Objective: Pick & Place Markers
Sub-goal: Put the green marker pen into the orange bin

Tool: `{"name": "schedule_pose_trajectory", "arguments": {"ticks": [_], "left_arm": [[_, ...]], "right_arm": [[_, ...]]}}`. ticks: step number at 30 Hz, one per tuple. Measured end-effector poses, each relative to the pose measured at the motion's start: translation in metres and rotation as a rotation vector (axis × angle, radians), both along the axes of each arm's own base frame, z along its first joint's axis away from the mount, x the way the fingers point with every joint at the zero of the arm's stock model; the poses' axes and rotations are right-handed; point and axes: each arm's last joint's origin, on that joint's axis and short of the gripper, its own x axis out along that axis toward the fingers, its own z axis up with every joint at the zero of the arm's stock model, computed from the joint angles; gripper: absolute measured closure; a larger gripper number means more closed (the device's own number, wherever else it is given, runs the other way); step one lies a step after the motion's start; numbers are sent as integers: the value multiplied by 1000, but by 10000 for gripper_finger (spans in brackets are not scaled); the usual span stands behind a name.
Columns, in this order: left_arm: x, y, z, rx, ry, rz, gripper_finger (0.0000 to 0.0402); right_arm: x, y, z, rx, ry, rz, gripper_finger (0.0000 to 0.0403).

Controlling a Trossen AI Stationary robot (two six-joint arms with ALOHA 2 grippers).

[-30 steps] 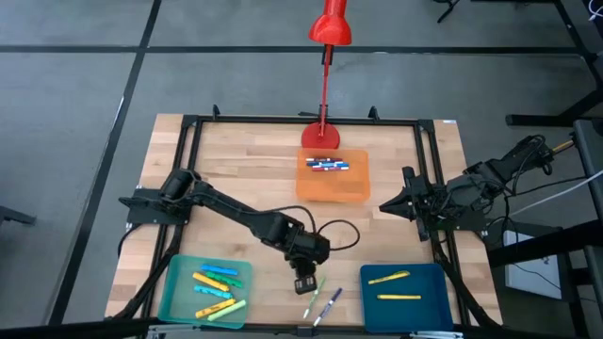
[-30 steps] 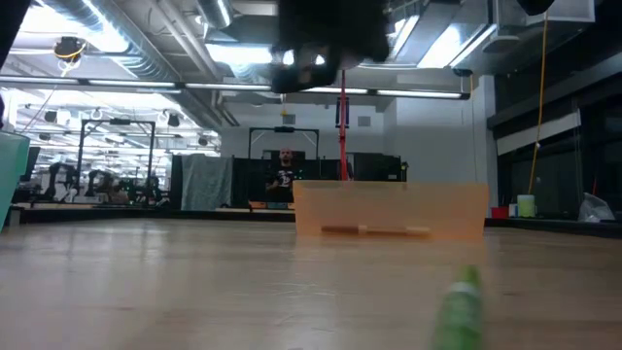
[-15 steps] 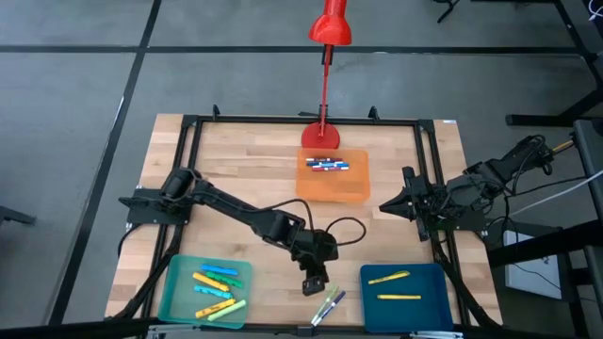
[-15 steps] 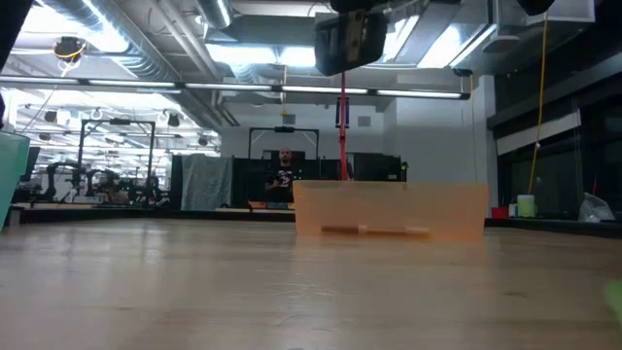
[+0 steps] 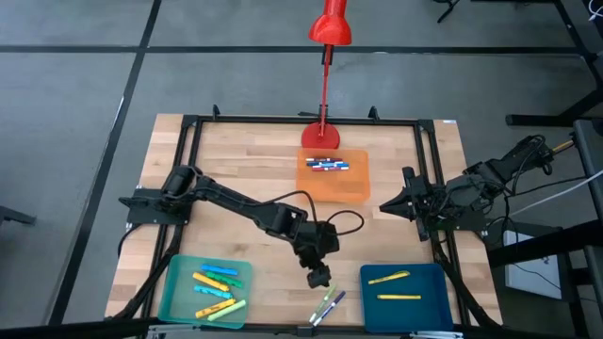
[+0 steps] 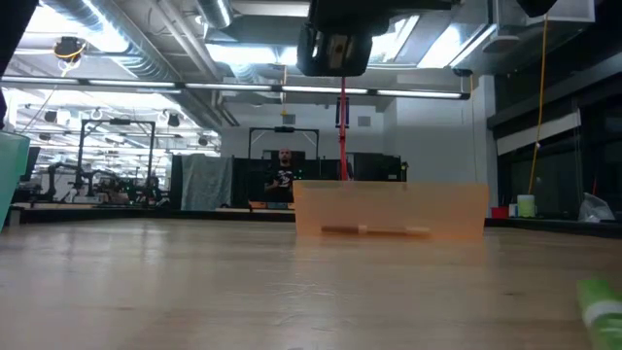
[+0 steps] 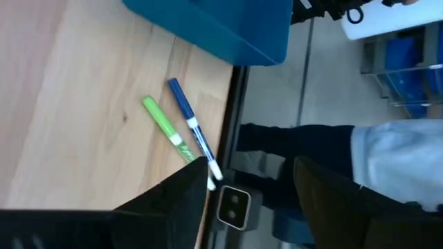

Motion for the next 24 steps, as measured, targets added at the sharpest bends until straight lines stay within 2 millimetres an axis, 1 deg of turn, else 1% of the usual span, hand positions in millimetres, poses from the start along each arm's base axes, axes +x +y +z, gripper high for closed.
{"name": "schedule_pose_trajectory", "arguments": {"ticks": [4,13,15,19,24], "left_arm": [[1,2,2,-34,18,-3,192],[5,-1,23,-46,-60,-24,213],[5,-2,24,-46,-62,-27,218],[3,-11,28,-58,-85,-84,224],[-4,-26,27,-69,-70,-140,231]], "right_arm": [[0,0,0,1,0,1,379],[0,1,-1,5,13,35,379],[0,1,-1,6,13,35,379],[-1,2,-1,12,16,56,379],[-1,3,-1,26,21,87,379]]}}
